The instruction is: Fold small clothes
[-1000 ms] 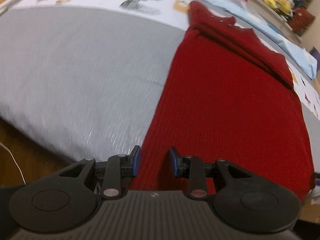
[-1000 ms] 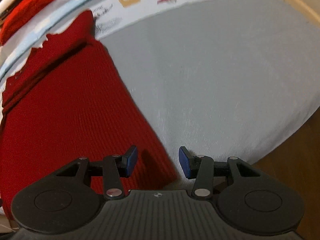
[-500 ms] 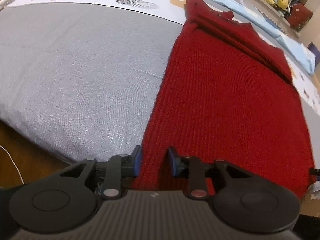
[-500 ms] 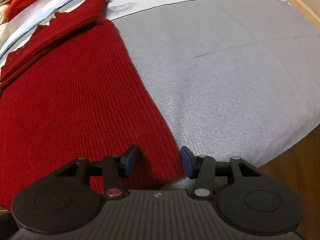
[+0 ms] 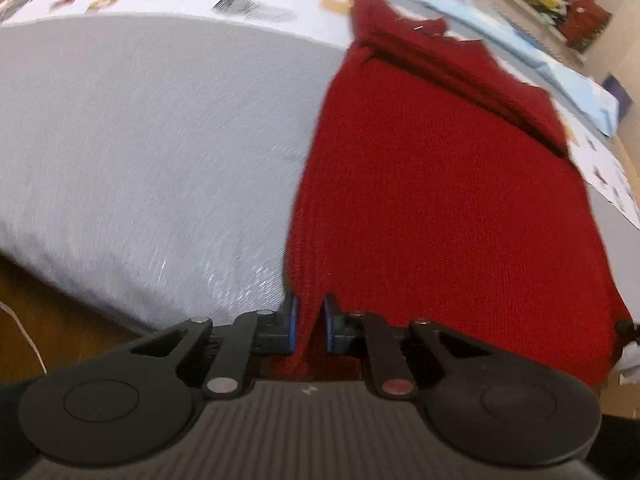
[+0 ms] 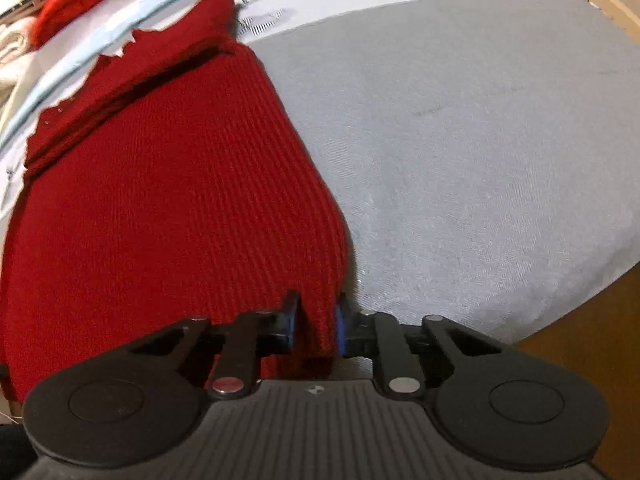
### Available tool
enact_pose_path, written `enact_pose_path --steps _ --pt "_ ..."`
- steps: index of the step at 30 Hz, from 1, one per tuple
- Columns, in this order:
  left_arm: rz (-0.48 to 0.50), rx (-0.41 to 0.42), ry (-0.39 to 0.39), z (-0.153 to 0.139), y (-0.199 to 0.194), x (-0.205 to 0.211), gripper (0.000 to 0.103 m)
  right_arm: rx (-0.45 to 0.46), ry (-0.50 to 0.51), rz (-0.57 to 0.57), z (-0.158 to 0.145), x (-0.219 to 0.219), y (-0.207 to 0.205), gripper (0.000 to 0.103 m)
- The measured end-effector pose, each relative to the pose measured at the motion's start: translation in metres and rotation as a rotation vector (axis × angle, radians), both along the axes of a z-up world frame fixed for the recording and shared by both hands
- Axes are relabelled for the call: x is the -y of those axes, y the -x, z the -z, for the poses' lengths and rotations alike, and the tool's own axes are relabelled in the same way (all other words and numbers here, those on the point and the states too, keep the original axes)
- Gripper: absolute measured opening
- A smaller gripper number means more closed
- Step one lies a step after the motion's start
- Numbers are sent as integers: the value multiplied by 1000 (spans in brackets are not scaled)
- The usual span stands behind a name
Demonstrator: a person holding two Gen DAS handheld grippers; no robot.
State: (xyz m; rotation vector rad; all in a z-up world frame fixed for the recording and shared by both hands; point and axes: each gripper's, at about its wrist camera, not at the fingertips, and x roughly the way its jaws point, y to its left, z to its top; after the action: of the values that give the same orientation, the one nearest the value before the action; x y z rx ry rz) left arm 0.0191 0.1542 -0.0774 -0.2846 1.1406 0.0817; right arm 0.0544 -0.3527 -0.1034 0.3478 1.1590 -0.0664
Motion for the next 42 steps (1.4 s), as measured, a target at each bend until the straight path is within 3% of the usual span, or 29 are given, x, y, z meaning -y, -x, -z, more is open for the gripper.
enact_pose_path --steps 5,7,11,15,20,25,28,31,38,42 --pt "67 89 38 -46 -4 11 10 166 -48 -38 -45 -7 10 14" --pt "99 154 50 -71 -1 16 9 225 -81 -41 -64 -8 14 6" --pt "137 254 74 -108 11 20 8 334 -170 -25 -98 -1 25 6" --pt "150 311 102 -131 23 23 7 415 -193 -36 -121 5 41 6" --pt "174 385 143 -173 64 13 6 508 -212 -22 -150 18 71 5" --pt "120 415 209 -210 96 -9 6 618 -251 -32 -195 32 119 5" --pt "63 379 252 -204 75 -23 5 614 -266 -12 -205 40 113 5" --pt "32 343 229 -182 26 -31 5 584 -251 9 -192 39 74 5" --pt "-60 213 190 -110 -135 -59 5 418 -217 128 -133 36 -75 5" --pt "-110 165 220 -68 -190 -75 7 315 -167 205 -90 38 -149 9"
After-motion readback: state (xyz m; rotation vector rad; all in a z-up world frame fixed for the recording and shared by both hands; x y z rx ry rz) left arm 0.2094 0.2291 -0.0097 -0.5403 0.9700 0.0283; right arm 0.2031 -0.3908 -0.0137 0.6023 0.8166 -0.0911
